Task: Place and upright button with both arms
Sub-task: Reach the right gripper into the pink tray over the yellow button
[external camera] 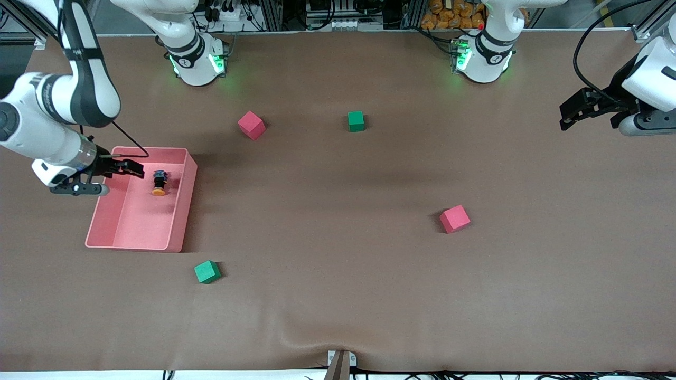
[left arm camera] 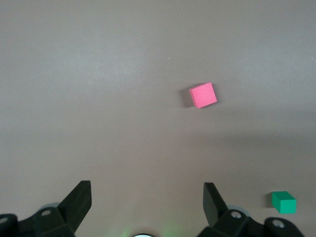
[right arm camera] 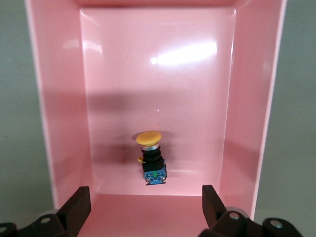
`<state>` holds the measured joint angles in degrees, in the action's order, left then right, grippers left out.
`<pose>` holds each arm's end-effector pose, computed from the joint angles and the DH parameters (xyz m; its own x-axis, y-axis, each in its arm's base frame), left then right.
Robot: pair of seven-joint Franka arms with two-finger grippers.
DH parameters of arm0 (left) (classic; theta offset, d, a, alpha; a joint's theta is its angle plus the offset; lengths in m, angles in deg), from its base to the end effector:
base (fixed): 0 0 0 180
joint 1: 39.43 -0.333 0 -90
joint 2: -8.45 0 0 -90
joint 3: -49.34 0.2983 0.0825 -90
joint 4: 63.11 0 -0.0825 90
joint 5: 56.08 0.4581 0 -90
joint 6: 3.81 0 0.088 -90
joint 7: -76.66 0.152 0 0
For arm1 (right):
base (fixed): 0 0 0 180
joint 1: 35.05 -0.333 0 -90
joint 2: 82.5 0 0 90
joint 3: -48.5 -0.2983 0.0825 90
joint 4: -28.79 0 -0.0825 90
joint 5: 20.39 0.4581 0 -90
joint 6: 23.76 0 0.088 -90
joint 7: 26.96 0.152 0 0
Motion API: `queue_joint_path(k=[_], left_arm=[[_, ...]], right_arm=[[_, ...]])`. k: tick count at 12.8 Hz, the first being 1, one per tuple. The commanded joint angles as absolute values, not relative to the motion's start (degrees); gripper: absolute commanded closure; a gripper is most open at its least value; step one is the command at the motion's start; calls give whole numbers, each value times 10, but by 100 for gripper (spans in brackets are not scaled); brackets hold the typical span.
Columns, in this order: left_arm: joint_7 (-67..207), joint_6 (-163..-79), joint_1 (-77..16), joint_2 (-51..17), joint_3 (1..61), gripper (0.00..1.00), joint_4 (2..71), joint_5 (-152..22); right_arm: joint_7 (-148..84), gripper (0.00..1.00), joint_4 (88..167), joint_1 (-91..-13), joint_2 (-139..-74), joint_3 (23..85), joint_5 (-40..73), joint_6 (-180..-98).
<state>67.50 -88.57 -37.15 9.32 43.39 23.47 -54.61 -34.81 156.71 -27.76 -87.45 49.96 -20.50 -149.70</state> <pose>0.6083 -0.0843 0.5956 0.9998 0.0186 -0.0121 0.0182 -0.9994 -0.0295 0.5621 -0.0869 0.2104 0.9927 -0.0136 -0.1200 -0.0153 -0.9998 -0.0129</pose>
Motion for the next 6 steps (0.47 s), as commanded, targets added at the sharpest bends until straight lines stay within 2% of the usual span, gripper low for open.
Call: queue_joint_path(k=[1, 6], left_arm=[[676, -912, -364, 77, 429, 0, 223, -537], [678, -915, -374, 66, 430, 0, 223, -544]], right_arm=[[-366, 0, 1569, -263, -903, 495, -208, -1513], [-375, 0, 1589, -252, -950, 493, -204, -1561]])
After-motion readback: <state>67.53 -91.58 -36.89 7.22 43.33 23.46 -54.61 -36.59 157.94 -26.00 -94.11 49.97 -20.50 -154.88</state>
